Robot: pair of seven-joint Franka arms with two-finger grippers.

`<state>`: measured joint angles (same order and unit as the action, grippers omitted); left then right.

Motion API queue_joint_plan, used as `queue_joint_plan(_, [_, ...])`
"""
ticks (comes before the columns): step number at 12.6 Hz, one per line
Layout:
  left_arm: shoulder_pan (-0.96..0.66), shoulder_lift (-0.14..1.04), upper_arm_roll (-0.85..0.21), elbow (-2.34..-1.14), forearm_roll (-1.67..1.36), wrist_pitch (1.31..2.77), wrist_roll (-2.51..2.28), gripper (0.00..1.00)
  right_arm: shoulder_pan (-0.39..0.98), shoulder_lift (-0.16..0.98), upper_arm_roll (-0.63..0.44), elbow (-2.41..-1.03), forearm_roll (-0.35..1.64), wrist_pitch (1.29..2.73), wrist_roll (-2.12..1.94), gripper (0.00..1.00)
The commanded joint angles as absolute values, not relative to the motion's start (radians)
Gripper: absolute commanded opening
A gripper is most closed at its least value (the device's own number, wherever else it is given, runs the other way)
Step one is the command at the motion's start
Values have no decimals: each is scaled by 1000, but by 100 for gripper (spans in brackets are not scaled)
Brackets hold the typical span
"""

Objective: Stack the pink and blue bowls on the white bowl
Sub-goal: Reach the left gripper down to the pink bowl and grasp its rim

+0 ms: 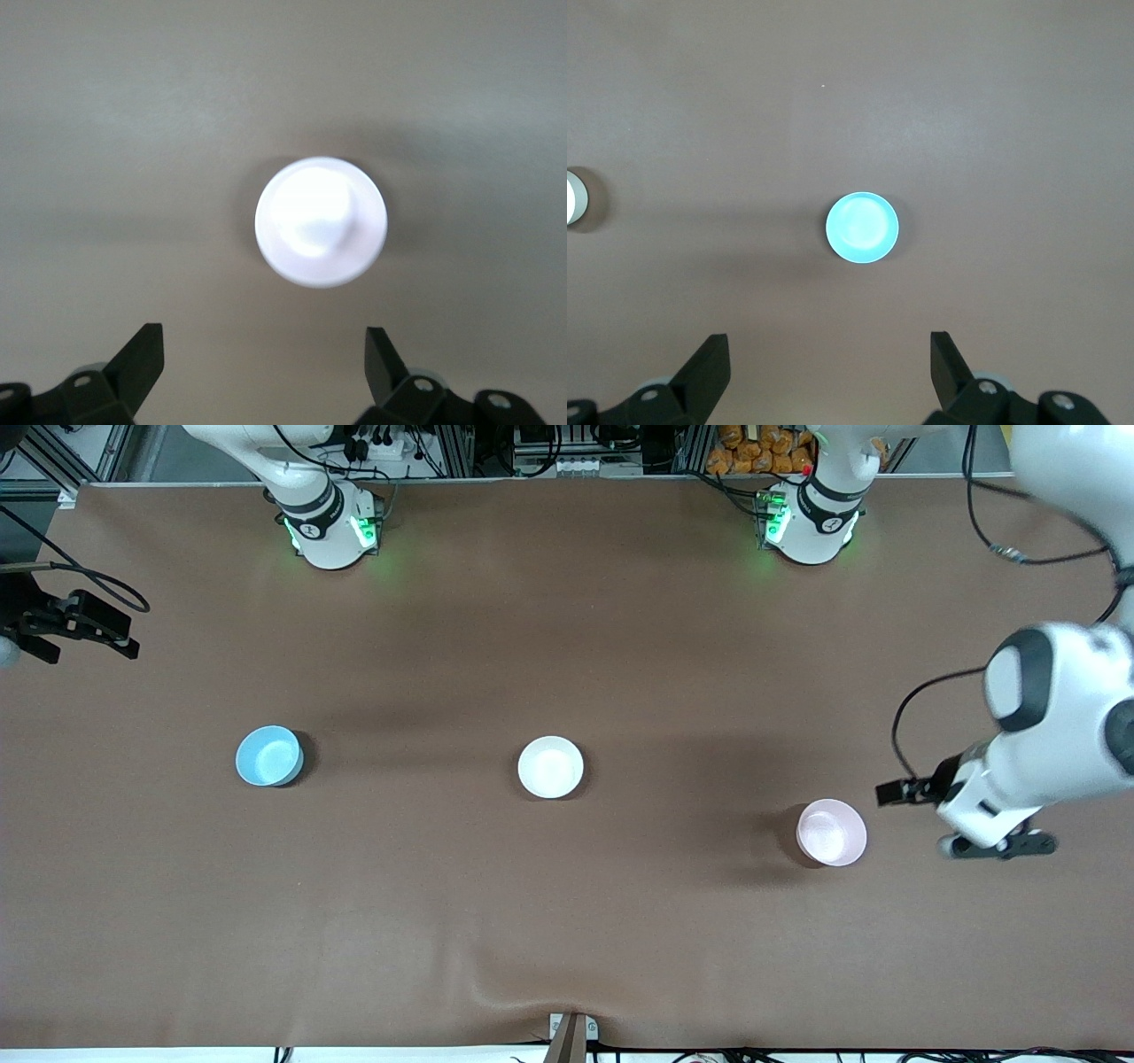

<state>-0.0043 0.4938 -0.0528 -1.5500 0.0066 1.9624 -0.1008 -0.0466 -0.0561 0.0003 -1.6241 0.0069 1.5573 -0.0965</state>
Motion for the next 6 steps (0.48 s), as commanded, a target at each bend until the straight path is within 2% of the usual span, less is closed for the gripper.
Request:
queue_joint_plan(1, [-8,595,-54,-1546,-3,2075,-74,100,-63,-49,8,-1609,5,1548,-92,100])
queue_joint_plan(5, [25,673,-54,-1569,-3,2157,-71,100,-64,-48,8,-1608,5,1548,-91,100])
queue_joint_plan(6, [31,681,-55,-1575,-6,2164,-71,97,-64,-48,8,-1608,5,1548,-92,100])
